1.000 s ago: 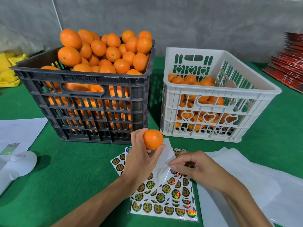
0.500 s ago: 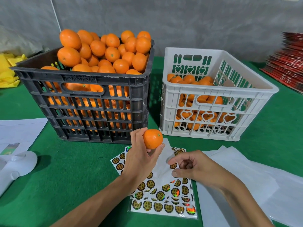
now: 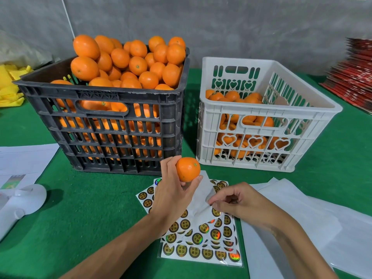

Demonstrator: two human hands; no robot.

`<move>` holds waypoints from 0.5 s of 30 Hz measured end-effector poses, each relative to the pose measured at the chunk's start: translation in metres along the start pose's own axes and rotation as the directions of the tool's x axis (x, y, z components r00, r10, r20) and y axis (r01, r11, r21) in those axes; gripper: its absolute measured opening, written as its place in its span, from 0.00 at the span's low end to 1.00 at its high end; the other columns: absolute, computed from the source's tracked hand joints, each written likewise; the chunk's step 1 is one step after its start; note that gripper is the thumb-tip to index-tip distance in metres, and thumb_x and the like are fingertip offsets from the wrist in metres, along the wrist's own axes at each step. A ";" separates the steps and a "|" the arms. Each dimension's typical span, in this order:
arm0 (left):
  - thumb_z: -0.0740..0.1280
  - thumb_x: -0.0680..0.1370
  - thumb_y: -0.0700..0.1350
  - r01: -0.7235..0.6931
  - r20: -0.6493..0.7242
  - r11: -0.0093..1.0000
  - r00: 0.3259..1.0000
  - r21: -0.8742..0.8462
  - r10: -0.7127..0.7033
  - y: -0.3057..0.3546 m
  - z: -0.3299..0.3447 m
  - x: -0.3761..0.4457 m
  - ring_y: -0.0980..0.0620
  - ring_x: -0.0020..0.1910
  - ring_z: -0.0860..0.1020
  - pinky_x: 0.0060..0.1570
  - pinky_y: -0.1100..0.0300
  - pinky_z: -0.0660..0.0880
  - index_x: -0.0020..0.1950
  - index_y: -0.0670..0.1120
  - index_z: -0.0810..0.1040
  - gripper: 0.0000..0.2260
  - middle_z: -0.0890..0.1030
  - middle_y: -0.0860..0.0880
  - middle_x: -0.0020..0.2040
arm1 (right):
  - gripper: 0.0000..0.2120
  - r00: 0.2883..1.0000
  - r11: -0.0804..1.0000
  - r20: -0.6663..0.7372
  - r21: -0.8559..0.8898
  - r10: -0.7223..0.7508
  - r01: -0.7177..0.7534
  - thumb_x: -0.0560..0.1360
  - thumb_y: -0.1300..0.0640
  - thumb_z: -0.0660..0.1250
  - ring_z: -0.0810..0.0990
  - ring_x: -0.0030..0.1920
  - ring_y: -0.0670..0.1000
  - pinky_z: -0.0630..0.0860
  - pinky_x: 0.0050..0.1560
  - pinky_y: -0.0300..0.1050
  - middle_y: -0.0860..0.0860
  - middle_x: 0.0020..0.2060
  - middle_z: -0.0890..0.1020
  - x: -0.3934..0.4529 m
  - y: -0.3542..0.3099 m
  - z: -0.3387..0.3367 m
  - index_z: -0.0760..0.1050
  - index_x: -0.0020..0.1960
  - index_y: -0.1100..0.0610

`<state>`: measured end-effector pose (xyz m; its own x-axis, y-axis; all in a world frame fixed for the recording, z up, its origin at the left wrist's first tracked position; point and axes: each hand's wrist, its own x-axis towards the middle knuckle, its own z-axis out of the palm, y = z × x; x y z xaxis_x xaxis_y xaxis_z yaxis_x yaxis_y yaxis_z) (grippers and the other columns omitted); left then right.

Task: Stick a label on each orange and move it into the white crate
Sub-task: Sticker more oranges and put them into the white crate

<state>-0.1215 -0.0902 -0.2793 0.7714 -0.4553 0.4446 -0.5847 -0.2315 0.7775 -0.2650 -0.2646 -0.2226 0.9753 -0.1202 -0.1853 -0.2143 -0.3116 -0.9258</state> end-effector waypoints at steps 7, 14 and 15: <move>0.66 0.74 0.71 0.011 0.012 1.000 1.000 -0.002 -0.011 0.004 -0.001 0.000 0.70 0.52 0.78 0.40 0.72 0.78 0.73 0.59 0.62 0.32 0.61 0.62 0.67 | 0.04 0.997 0.998 -0.044 -0.004 0.058 -0.058 0.77 0.58 0.75 0.84 0.46 0.43 0.77 0.48 0.33 0.48 0.44 0.88 0.002 -0.003 0.001 0.88 0.47 0.51; 0.66 0.74 0.71 0.018 0.016 1.000 1.000 0.007 -0.018 0.004 -0.001 0.000 0.74 0.55 0.76 0.40 0.71 0.80 0.73 0.59 0.62 0.33 0.60 0.62 0.67 | 0.08 0.997 0.996 -0.048 -0.053 0.066 -0.069 0.81 0.51 0.70 0.82 0.40 0.47 0.78 0.45 0.41 0.48 0.37 0.85 0.005 0.005 0.001 0.85 0.46 0.52; 0.66 0.75 0.71 0.018 0.015 1.000 1.000 0.011 -0.018 0.004 -0.002 0.000 0.74 0.55 0.75 0.40 0.70 0.80 0.73 0.59 0.62 0.33 0.60 0.62 0.67 | 0.09 0.996 0.995 -0.059 -0.066 0.071 -0.075 0.81 0.50 0.69 0.81 0.38 0.47 0.77 0.43 0.41 0.48 0.35 0.84 0.005 0.007 0.001 0.83 0.46 0.52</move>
<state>-0.1232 -0.0897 -0.2755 0.7779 -0.4642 0.4235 -0.5735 -0.2492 0.7804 -0.2613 -0.2665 -0.2299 0.9528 -0.1976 -0.2304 -0.2895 -0.3636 -0.8854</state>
